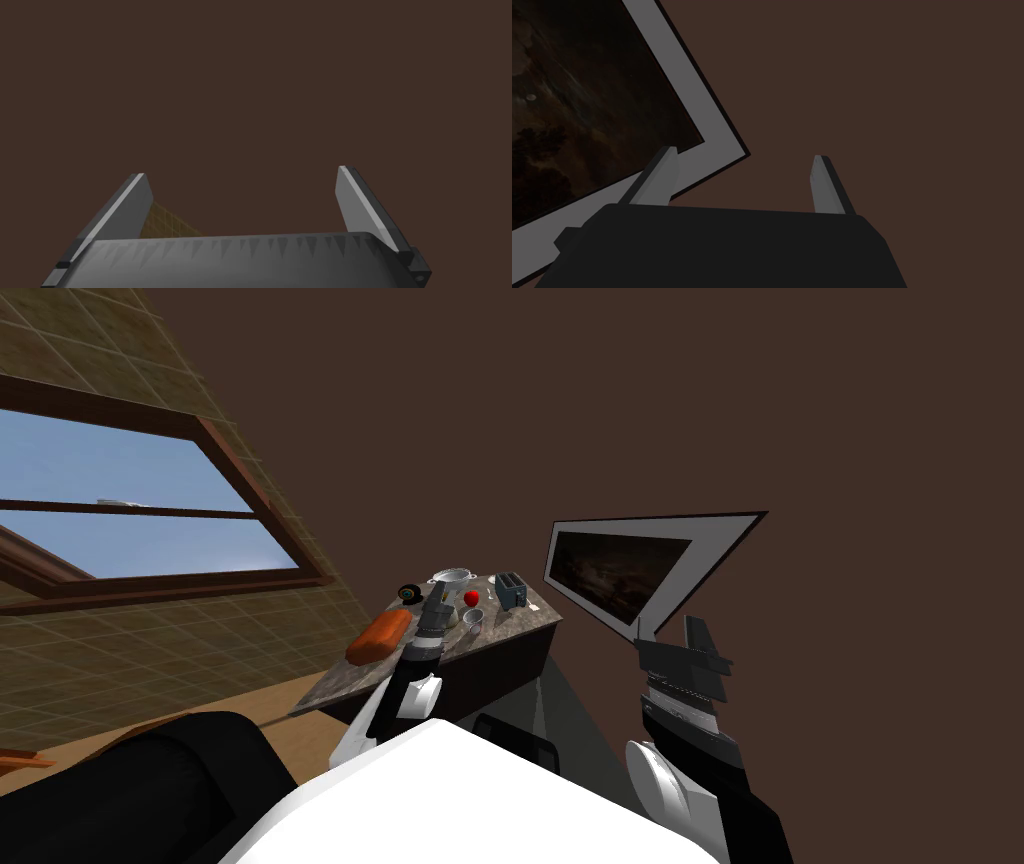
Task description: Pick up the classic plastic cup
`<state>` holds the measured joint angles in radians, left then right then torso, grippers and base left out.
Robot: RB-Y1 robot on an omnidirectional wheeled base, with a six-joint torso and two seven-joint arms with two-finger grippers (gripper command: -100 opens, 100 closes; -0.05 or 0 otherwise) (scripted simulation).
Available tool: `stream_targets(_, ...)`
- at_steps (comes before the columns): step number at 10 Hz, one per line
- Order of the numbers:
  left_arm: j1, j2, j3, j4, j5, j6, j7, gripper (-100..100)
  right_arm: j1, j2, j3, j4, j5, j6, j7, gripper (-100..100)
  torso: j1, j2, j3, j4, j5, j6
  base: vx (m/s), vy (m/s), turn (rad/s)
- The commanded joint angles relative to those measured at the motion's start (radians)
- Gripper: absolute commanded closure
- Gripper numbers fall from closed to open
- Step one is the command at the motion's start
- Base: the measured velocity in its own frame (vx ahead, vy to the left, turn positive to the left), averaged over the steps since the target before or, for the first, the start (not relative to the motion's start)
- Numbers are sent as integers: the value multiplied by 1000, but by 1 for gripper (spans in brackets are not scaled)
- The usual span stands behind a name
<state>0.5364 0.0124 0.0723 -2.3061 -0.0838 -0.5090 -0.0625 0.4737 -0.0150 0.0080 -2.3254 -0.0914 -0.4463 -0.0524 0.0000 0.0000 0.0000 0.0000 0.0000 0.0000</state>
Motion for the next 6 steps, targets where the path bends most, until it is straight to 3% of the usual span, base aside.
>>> stream_targets(1, 2, 33, 13, -1, 14, 27, -6, -100, 0, 0, 0, 0, 0, 0, 0, 0, 0, 0, 0, 0, 0, 0, -3, -4, 27)
stream_targets(6, 13, 142, 73, -10, 83, 157, -31, -100, 0, 0, 0, 0, 0, 0, 0, 0, 0, 0, 0, 0, 0, 0, -2, -12, 26)
